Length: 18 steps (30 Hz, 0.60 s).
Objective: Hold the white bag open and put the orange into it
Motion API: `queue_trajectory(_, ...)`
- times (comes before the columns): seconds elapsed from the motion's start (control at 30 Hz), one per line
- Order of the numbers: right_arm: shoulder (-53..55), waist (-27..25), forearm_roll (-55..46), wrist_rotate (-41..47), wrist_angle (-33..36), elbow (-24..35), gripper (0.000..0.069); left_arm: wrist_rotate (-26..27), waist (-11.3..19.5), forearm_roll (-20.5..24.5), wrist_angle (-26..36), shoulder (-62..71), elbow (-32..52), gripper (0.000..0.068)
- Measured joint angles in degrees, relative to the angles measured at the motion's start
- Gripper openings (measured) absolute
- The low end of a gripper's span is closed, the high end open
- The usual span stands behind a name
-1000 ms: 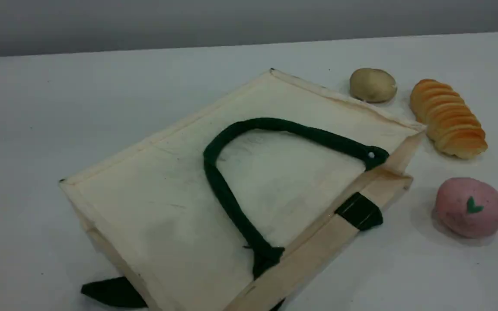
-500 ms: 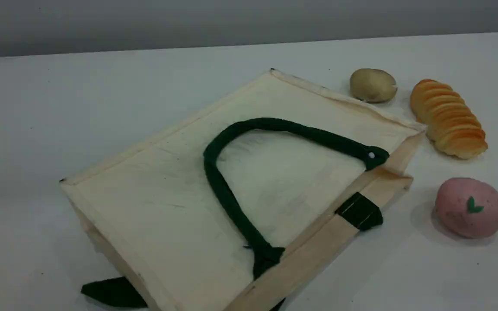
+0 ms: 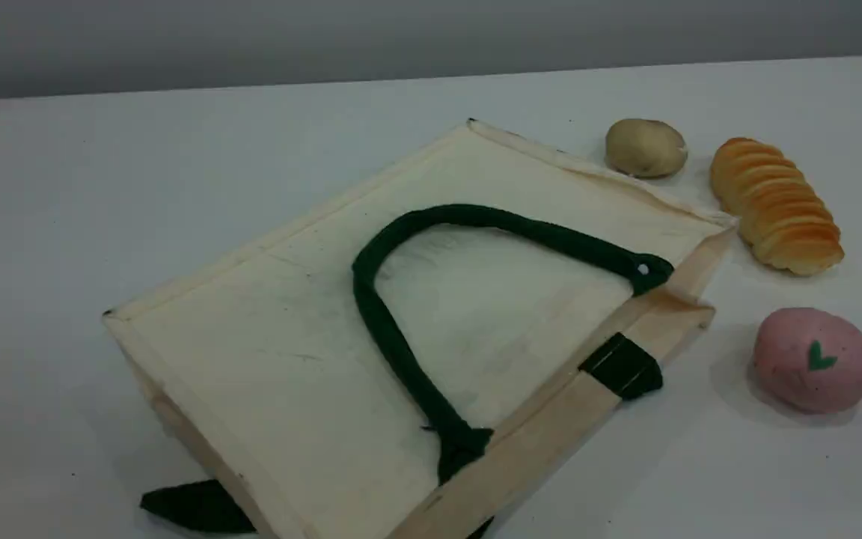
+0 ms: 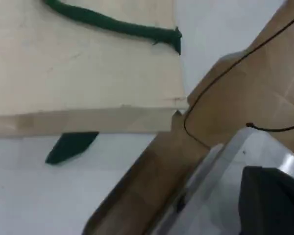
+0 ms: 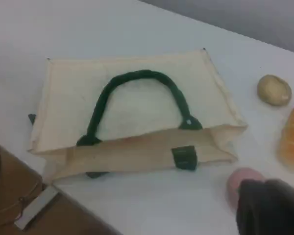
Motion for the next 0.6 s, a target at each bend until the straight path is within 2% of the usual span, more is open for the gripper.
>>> queue_trajectory(0.2, 0.0, 0.0, 0.0, 0.0, 0.0, -0.03, 0.0042, 5.37, 0.0, 2.13, 4.52, -8.45, 1.31, 0.0004)
queue_trajectory(0.6, 0.0, -0.51, 0.1, 0.0, 0.06, -0.03, 0.005, 4.79, 0.0, 2.8, 4.37, -13.59, 1.45, 0.0011)
